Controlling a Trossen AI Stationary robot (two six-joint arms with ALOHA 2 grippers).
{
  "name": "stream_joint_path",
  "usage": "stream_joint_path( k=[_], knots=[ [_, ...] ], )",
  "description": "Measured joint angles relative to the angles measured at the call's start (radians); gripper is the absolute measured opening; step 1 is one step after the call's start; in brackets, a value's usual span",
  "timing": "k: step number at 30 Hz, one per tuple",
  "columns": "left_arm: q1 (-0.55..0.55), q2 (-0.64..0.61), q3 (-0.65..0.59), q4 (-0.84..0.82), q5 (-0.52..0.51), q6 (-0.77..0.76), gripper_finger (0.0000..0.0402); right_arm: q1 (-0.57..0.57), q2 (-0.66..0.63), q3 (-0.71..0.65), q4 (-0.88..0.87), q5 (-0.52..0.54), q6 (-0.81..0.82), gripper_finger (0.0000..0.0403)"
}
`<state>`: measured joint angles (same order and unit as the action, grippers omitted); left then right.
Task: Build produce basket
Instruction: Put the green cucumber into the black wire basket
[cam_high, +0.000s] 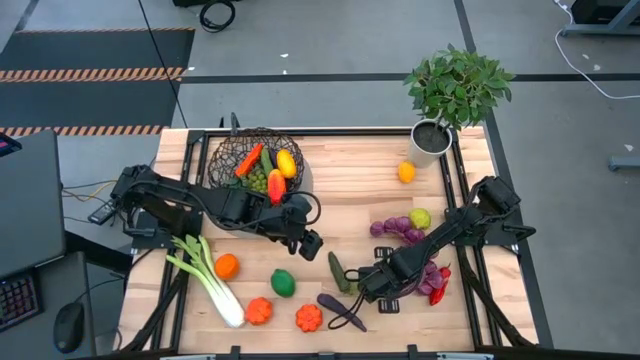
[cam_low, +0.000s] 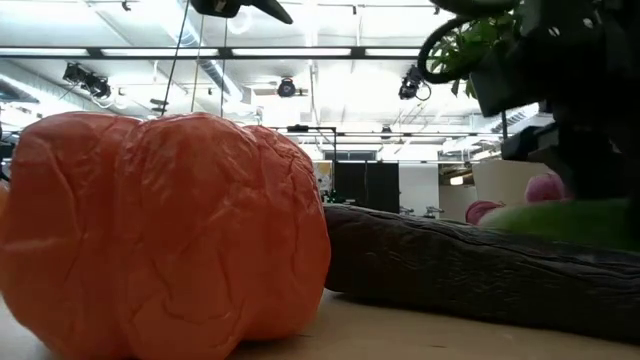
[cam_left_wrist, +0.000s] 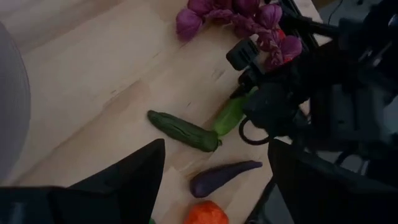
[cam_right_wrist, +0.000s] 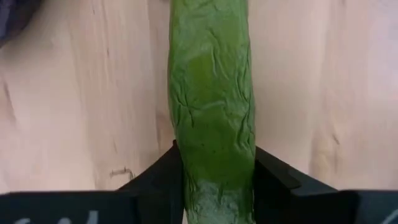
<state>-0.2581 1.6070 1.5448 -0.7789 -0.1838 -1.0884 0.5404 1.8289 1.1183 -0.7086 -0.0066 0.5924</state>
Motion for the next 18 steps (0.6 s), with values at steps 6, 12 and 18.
stream_joint_path(
  k=[6,12,18],
  knots=[
    [0.009,-0.017,0.001,0.009,-0.006,0.153,0.0290,-0.020,-0.150,0.000,-0.056,0.058,0.091,0.0140],
    [0.030,-0.089,0.001,0.106,-0.103,0.298,0.0291,-0.030,-0.367,0.001,-0.042,0.202,0.222,0.0148],
    [0.061,-0.146,0.002,0.352,-0.128,0.526,0.0291,-0.074,-0.538,0.001,0.117,0.340,0.233,0.0144]
  ],
)
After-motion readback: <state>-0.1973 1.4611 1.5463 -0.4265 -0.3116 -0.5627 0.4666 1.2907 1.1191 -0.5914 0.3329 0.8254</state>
